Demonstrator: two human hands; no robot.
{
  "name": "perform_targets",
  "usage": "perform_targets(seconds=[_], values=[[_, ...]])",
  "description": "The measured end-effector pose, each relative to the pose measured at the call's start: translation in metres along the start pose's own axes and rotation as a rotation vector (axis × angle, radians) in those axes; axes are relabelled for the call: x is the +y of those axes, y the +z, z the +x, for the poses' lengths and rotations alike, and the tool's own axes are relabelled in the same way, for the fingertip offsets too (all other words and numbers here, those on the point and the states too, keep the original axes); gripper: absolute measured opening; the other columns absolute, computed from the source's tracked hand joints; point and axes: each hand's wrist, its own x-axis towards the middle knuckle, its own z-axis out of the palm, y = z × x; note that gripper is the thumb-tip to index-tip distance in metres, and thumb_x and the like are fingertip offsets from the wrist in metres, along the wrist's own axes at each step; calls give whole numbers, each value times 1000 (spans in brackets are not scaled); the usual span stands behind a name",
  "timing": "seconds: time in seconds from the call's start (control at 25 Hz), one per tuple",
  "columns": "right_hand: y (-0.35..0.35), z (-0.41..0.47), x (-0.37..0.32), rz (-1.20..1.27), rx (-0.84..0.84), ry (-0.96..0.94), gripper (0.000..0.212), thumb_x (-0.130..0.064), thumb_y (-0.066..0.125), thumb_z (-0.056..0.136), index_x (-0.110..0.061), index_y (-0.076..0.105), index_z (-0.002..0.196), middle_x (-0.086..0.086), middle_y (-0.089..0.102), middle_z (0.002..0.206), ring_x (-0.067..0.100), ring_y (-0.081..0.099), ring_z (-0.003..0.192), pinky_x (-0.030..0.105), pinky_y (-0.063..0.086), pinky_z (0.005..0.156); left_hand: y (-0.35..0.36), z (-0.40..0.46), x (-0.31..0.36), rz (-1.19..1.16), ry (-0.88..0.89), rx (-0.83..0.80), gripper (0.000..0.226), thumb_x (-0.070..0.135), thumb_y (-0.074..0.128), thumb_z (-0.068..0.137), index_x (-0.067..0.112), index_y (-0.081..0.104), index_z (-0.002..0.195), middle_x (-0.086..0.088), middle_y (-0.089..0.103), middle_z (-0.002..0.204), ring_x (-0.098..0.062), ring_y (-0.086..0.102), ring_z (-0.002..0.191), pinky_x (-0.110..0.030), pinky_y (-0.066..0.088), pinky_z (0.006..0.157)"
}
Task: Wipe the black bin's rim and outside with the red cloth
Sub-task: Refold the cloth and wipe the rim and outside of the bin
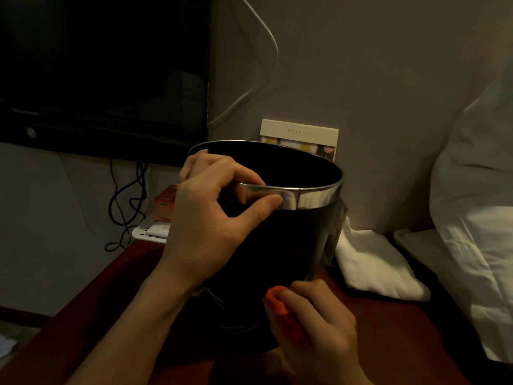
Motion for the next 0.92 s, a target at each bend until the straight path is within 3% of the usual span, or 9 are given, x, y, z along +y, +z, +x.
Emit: perform_targets(seconds=[0.08,0.16,0.24,0.36,0.52,0.68,0.92], values=[[-8,11,4,29,10,63,15,-19,80,87,-5,81,93,5,70,95,15,66,80,23,55,76,3,-1,5,26,15,-5,15,38,67,80,28,63,90,17,57,83,7,46,98,-46,35,98],[-23,30,9,51,48,192,23,-27,73,89,-9,77,102,-3,64,103,-1,61,94,10,46,88,6,-1,9,58,41,-18,15,39,64,82,29,63,94,15,59,83,5,47,100,-44,27,104],[-31,52,13,60,122,292,23,-31,69,91,-16,71,110,-13,58,106,-9,57,101,5,41,90,8,-2,10,50,45,-21,15,39,63,83,29,63,95,13,61,84,2,47,101,-41,25,105],[-32,77,14,63,214,327,22,-27,71,94,-14,67,112,-4,58,107,-3,57,97,6,40,89,8,-2,9,38,43,-6,13,37,64,82,30,62,93,11,60,81,3,46,98,-40,28,102],[-22,65,-5,-15,199,188,24,-21,70,93,-6,71,113,3,58,111,11,56,100,11,41,94,8,-1,9,55,38,8,11,34,67,82,29,63,91,10,60,79,3,46,97,-40,30,100],[-5,40,-19,-49,52,-122,21,-20,73,94,-13,66,113,2,59,112,19,58,92,36,52,77,7,-3,10,41,35,2,10,35,67,82,30,62,89,10,59,79,7,43,96,-45,33,96],[-32,76,2,-24,145,140,23,-18,72,93,-5,74,112,1,57,111,15,59,95,13,43,88,3,-1,8,25,27,-33,15,41,65,79,33,61,91,16,58,83,10,42,99,-33,32,95]])
